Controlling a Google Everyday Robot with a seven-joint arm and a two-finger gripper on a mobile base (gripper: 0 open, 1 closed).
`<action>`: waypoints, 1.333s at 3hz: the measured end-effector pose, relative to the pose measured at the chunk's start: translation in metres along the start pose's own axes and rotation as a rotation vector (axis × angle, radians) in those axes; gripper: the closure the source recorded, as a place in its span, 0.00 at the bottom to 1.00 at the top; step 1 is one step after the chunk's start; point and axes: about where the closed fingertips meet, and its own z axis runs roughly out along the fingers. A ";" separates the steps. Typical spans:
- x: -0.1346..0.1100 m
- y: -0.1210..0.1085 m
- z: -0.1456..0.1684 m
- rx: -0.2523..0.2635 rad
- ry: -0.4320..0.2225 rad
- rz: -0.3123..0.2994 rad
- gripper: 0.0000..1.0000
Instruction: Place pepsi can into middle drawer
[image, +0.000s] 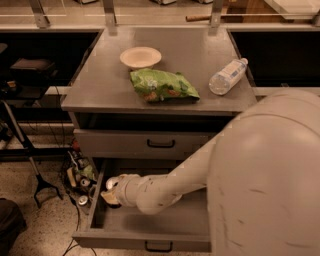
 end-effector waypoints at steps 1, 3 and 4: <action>0.031 0.009 0.041 0.029 0.006 0.034 1.00; 0.059 0.001 0.075 0.102 0.036 0.083 1.00; 0.067 -0.011 0.078 0.155 0.053 0.114 0.81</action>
Offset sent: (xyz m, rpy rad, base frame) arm 0.0035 0.0324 -0.1108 -0.0229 0.0345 -0.1060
